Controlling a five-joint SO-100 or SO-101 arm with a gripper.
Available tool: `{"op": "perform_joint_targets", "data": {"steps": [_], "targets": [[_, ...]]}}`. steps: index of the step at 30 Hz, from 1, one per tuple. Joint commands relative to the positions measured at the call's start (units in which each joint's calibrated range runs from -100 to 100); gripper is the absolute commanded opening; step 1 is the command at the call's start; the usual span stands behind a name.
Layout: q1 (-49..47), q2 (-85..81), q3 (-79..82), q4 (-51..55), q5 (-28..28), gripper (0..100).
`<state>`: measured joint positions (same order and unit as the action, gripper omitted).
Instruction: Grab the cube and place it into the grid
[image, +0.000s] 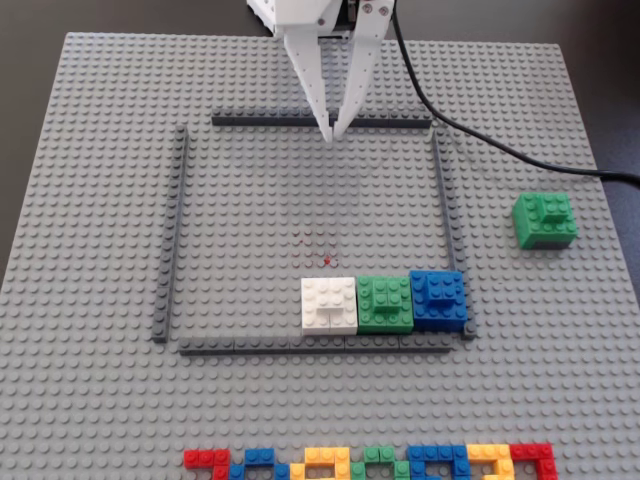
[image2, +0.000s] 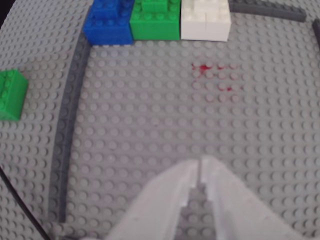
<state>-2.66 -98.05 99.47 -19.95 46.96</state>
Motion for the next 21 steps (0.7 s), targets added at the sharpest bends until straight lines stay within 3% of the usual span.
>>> {"op": "perform_joint_targets", "data": {"steps": [1, 21], "targets": [[1.4, -2.0, 0.5, 4.0, -0.8, 0], [1.4, -2.0, 0.5, 3.0, -0.5, 0]]}}
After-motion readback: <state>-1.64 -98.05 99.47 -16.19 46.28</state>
